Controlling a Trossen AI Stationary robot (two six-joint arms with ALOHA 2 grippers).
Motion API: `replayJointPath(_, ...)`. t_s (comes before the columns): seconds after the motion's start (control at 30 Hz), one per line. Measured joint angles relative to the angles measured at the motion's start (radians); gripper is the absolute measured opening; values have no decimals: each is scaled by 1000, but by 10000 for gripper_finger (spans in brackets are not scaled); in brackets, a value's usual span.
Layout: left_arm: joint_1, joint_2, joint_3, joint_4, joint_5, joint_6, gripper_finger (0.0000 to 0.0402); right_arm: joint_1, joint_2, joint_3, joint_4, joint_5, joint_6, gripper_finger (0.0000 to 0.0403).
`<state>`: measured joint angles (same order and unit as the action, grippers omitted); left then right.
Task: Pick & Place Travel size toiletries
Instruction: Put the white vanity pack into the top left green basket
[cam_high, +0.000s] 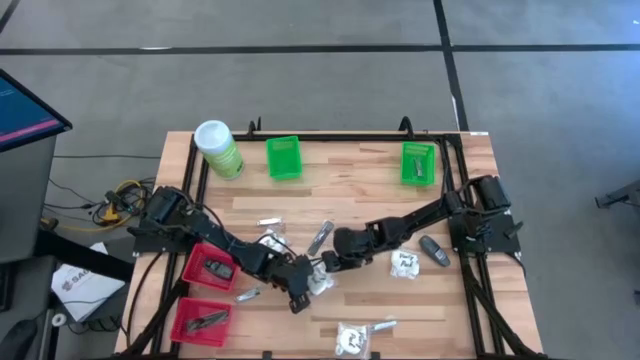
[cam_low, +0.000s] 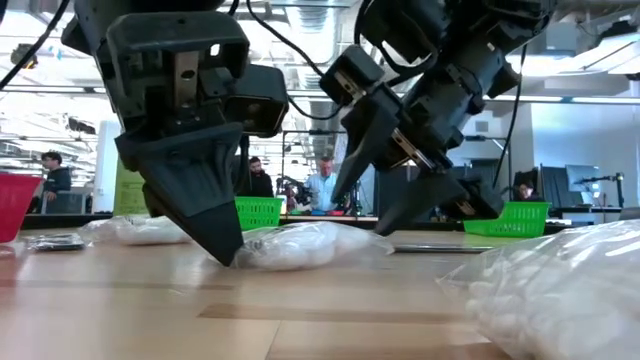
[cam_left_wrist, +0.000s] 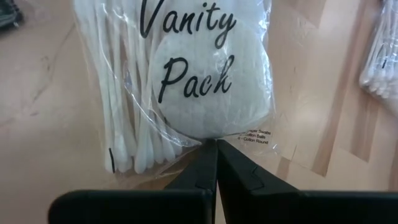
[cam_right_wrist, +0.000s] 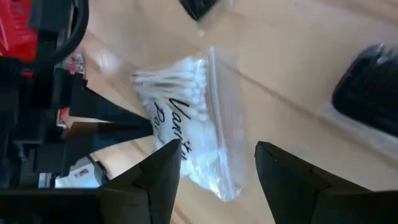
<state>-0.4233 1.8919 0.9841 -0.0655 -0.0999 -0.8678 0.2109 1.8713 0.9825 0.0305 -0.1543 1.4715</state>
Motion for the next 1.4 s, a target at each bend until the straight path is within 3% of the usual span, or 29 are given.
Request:
replayJointPath(0.13, 13, 0, -1, 11, 18, 21, 1, -12, 46, -1, 34, -19, 6, 196)
replayJointPath(0.33, 21, 1, -1, 19, 32, 42, 1, -7, 127, 13, 230, -108, 52, 198)
replayJointPath(0.8, 15, 0, 0, 12, 37, 23, 1, -15, 118, 8, 252, -126, 10, 161)
replayJointPath(1.13, 15, 0, 1, 10, 42, 24, 1, -8, 118, 7, 357, -142, -17, 169)
replayJointPath(1.4, 15, -1, 1, 6, 50, 30, 1, 11, 108, 8, 388, -286, -63, 167)
